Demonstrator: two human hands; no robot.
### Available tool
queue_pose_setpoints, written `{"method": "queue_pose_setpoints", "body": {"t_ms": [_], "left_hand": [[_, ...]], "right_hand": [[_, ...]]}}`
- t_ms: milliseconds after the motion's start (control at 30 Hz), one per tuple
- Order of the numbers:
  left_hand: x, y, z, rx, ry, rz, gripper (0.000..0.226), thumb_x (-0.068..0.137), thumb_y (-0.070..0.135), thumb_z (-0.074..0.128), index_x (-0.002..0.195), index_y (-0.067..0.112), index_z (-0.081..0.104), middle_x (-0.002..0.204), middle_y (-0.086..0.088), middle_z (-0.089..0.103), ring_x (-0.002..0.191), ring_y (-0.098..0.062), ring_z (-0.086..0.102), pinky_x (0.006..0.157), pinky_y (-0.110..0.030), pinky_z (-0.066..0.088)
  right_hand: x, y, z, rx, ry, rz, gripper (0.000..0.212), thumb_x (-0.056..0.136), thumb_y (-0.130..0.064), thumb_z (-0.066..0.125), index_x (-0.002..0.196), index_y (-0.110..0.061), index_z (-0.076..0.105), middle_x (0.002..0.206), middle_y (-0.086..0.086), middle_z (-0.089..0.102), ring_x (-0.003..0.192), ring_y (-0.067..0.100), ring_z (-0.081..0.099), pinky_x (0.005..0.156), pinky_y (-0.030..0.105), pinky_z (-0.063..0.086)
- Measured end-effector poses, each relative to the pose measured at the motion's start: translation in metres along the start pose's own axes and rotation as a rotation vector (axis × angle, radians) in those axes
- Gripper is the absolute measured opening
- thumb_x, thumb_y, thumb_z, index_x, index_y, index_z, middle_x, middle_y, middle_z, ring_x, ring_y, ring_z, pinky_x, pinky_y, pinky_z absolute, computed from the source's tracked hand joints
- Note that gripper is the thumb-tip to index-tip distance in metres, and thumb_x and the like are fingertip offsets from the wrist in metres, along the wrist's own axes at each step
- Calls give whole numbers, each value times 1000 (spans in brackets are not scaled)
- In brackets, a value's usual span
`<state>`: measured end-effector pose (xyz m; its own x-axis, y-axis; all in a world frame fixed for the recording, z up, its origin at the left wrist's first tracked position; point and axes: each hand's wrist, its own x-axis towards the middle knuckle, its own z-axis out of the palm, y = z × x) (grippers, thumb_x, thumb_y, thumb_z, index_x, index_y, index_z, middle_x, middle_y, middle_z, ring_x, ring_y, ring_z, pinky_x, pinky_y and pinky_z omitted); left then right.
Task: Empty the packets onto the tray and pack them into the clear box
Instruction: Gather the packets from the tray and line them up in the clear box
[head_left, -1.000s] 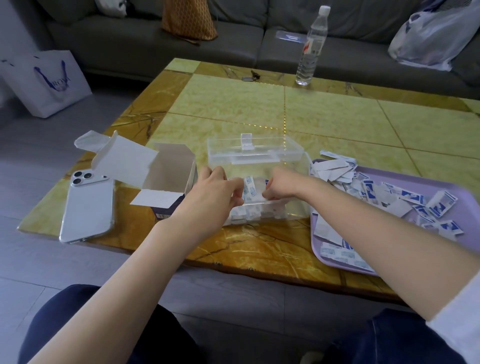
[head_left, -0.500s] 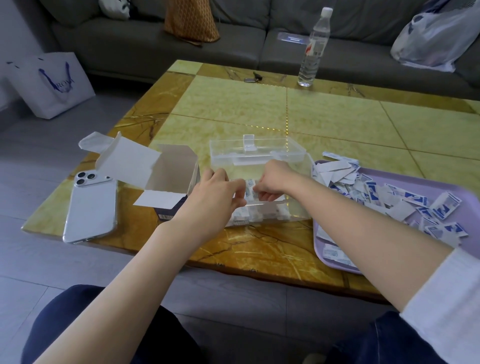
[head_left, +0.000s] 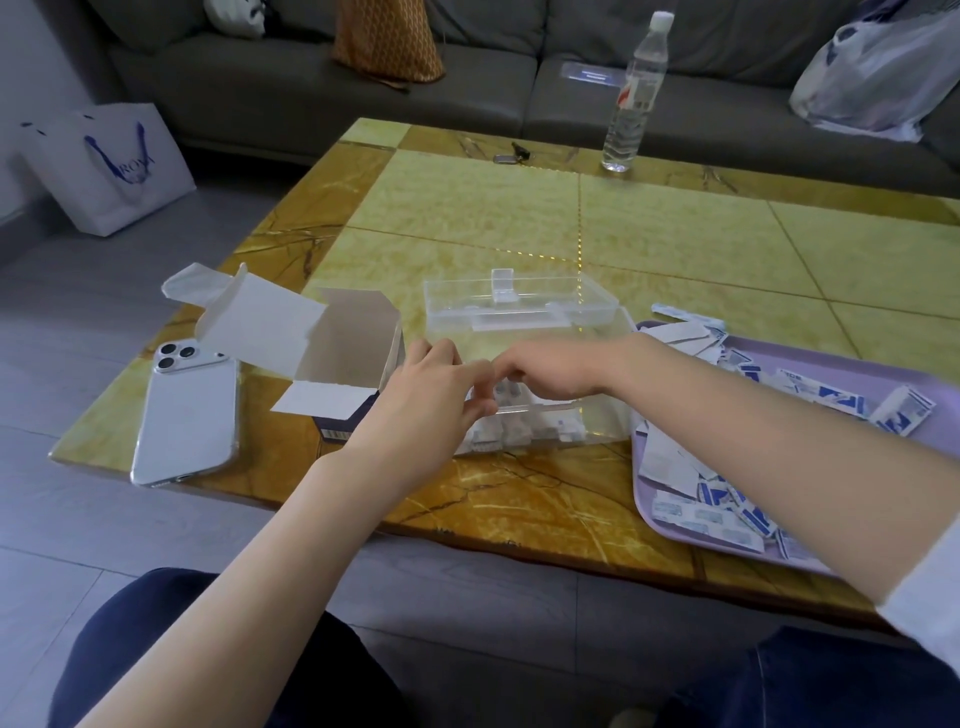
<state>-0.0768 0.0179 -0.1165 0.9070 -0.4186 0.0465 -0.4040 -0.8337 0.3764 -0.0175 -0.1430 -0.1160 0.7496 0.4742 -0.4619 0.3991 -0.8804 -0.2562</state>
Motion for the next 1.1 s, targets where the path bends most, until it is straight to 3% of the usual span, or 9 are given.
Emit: {"method": "queue_pose_setpoints", "body": {"t_ms": [100, 200, 300, 433, 600, 733, 867, 967, 1100], "left_hand": [[0, 0, 0, 1, 0, 1, 21, 95, 36, 47, 109, 24, 56, 104, -2, 45, 101, -17, 33, 87, -27, 34], [0, 1, -1, -13, -4, -3, 20, 95, 37, 47, 102, 21, 56, 103, 0, 44, 102, -17, 33, 85, -25, 33], [1, 1, -2, -22, -17, -9, 18, 95, 37, 47, 100, 22, 55, 104, 1, 44, 102, -16, 33, 85, -25, 33], [1, 0, -1, -19, -13, -11, 17, 95, 36, 47, 100, 22, 55, 104, 1, 45, 99, -14, 31, 83, -24, 32], [1, 1, -1, -12, -10, -10, 17, 95, 36, 47, 100, 22, 55, 103, 1, 45, 98, -14, 31, 83, -24, 32], [1, 1, 0, -14, -7, -11, 17, 95, 36, 47, 101, 22, 55, 103, 1, 45, 99, -14, 30, 84, -24, 32], [1, 1, 0, -14, -7, -13, 17, 95, 36, 47, 101, 22, 55, 103, 0, 45, 101, -16, 32, 84, -25, 33], [0, 0, -1, -9, -4, -11, 18, 95, 36, 46, 102, 22, 55, 102, 1, 44, 102, -16, 32, 84, -25, 32], [0, 1, -1, -17, -5, -9, 18, 95, 36, 47, 102, 21, 55, 100, 2, 42, 97, -13, 29, 84, -24, 30]], "right_hand": [[2, -1, -1, 85, 41, 13, 50, 92, 6, 32, 124, -22, 58, 94, -6, 60, 86, 12, 55, 72, 21, 40], [-1, 9, -3, 155, 264, 108, 28, 96, -8, 44, 118, -13, 61, 120, 1, 62, 111, 16, 56, 90, 24, 41], [-8, 26, -3, 78, 316, 320, 19, 93, -7, 48, 95, -2, 66, 99, 11, 67, 91, 25, 63, 81, 33, 51], [-12, 30, 7, 127, 136, 533, 34, 94, -12, 49, 61, -7, 45, 61, 8, 53, 49, 18, 50, 50, 21, 40], [-14, 28, 6, 195, 101, 564, 34, 87, -11, 60, 62, -16, 38, 65, 1, 44, 54, 11, 41, 46, 18, 36], [-13, 28, 7, 216, 95, 591, 30, 90, -3, 50, 60, -10, 49, 65, 6, 58, 58, 19, 54, 40, 15, 38], [-14, 26, 4, 242, 49, 655, 23, 94, -5, 46, 71, -8, 48, 66, 6, 48, 57, 18, 50, 35, 16, 35], [-9, 26, 7, 320, -96, 678, 23, 95, -4, 46, 72, -7, 49, 78, 9, 56, 57, 15, 49, 43, 18, 42], [-4, 27, 10, 342, -99, 720, 23, 97, -5, 42, 75, -5, 48, 80, 11, 50, 59, 19, 47, 49, 24, 38]]}}
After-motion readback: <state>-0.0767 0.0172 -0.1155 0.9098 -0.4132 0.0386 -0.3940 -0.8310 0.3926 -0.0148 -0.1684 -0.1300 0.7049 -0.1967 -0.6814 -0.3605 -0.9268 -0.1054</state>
